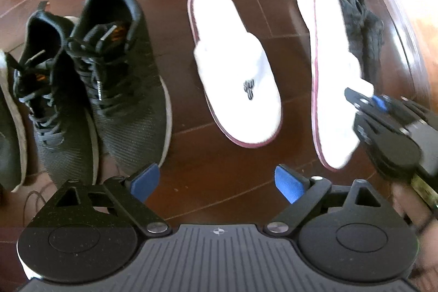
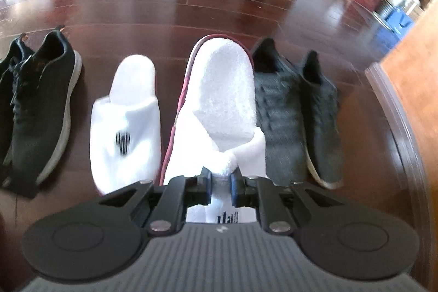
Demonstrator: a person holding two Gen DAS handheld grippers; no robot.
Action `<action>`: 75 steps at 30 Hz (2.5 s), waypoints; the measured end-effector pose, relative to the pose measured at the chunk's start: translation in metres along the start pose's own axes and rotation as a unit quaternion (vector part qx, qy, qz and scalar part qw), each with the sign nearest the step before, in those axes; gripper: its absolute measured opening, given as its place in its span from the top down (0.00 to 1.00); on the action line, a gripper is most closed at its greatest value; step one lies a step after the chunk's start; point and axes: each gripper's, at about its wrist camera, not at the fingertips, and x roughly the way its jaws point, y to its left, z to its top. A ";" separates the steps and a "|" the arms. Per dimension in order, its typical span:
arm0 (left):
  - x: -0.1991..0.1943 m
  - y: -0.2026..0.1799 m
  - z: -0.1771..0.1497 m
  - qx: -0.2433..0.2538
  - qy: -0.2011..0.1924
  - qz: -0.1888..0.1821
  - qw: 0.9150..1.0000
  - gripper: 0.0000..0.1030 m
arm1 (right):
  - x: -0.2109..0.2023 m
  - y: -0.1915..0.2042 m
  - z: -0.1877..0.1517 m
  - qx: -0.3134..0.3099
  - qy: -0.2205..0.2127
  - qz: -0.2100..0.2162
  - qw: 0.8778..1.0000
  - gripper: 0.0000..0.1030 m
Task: Organize scattered shoes
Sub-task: 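Carry the white slipper with the right tool and lower it beside the grey sneakers, then open the right tool and release the white slipper, then move the right tool down to the black sneaker pair's heels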
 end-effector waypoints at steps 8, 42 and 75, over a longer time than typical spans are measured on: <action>-0.004 0.013 0.013 -0.029 0.000 -0.011 1.000 0.08 | 0.059 0.018 0.034 -0.075 0.029 0.003 0.997 0.87; -0.004 0.025 0.022 -0.047 0.004 -0.009 0.999 0.08 | 0.110 0.024 0.048 -0.063 0.079 -0.001 0.995 0.70; -0.152 0.063 0.045 -0.083 -0.021 -0.030 0.996 0.02 | -0.249 -0.126 0.115 0.366 -0.049 -0.009 0.929 0.27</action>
